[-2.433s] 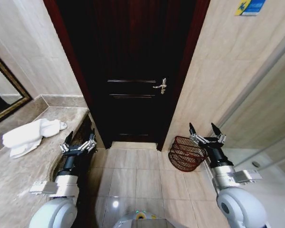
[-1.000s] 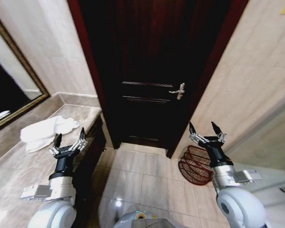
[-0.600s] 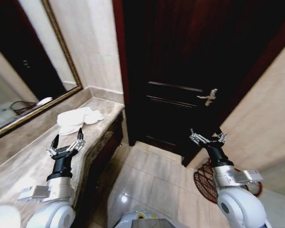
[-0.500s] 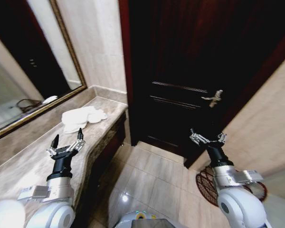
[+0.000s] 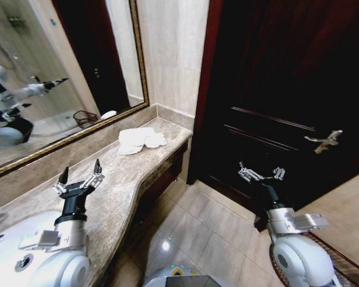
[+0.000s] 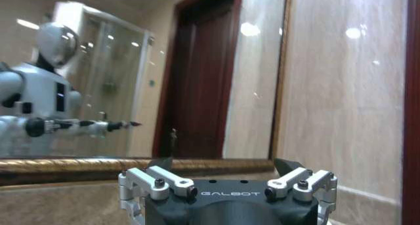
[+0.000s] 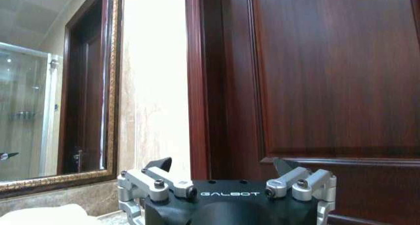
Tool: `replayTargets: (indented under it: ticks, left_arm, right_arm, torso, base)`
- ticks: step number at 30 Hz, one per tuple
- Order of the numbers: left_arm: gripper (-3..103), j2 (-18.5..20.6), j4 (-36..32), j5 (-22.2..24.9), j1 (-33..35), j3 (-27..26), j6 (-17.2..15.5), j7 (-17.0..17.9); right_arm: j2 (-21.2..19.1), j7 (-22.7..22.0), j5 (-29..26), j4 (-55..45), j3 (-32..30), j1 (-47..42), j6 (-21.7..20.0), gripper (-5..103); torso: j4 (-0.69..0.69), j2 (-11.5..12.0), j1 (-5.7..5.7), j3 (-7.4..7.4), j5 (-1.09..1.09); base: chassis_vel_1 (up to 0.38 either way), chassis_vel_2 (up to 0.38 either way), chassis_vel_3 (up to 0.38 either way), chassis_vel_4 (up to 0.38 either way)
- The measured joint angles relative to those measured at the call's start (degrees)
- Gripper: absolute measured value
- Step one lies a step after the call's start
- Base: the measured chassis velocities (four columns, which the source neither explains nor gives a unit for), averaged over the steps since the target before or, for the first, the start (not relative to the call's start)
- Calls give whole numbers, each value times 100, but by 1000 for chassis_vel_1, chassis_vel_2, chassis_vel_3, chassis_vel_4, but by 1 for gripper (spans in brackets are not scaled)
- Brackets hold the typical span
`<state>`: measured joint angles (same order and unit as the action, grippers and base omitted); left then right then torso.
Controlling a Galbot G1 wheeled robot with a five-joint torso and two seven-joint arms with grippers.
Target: Discard the used towel into the hamper.
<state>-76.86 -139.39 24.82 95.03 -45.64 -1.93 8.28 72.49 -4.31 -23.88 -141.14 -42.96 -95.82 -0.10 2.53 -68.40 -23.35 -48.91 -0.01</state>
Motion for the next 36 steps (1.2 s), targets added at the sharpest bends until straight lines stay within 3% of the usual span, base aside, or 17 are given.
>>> replayTargets:
  ticks: [4,6,7,9,11,13,17,29,32,36]
  left_arm:
    - [100,370,241,255,-114,-5,-75,-1]
    - [100,930,629,666,-336,-24,-93,-3]
    - [100,930,629,666,-336,-24,-93,-3]
    - [100,1592,1030,1251,-687,-57,-200,39]
    - [100,1807,1162,1516,-815,-61,-229,40]
    - [100,2349,1527,2319,-1237,-56,-271,-13]
    - [100,2857,2059,2892,-1760,52,-361,-56]
    - [100,3331,2615,2901,-2236,463,-143,-589]
    - [100,3530,2868,3048,-2525,725,-178,-827]
    - [100,3724,3330,3243,-3028,1142,14,-1305]
  right_arm:
    - [1,22,9,16,15,-16,17,100]
    - [0,39,25,36,26,-43,55,100]
    - [0,39,25,36,26,-43,55,100]
    - [-18,102,4,45,-15,-90,160,100]
    - [-21,104,4,45,-29,-96,201,100]
    - [-42,78,-10,37,-41,-102,229,100]
    - [-48,26,-24,9,-16,-82,243,100]
    - [-83,30,-4,18,29,-61,241,100]
    - [-116,22,2,49,40,-42,238,100]
    - [-102,-5,31,102,39,-44,291,100]
  torso:
    - [0,0,0,0,0]
    - [1,0,0,0,0]
    - [1,0,0,0,0]
    - [1,0,0,0,-2]
    - [0,0,0,0,-1]
    - [0,0,0,0,0]
    - [0,0,0,0,0]
    - [2,0,0,0,-1]
    - [2,0,0,0,1]
    - [0,0,0,0,2]
  base:
    - [0,0,0,0]
    - [0,0,0,0]
    - [0,0,0,0]
    - [0,0,0,0]
    - [0,0,0,0]
    - [0,0,0,0]
    - [0,0,0,0]
    - [0,0,0,0]
    - [0,0,0,0]
    - [0,0,0,0]
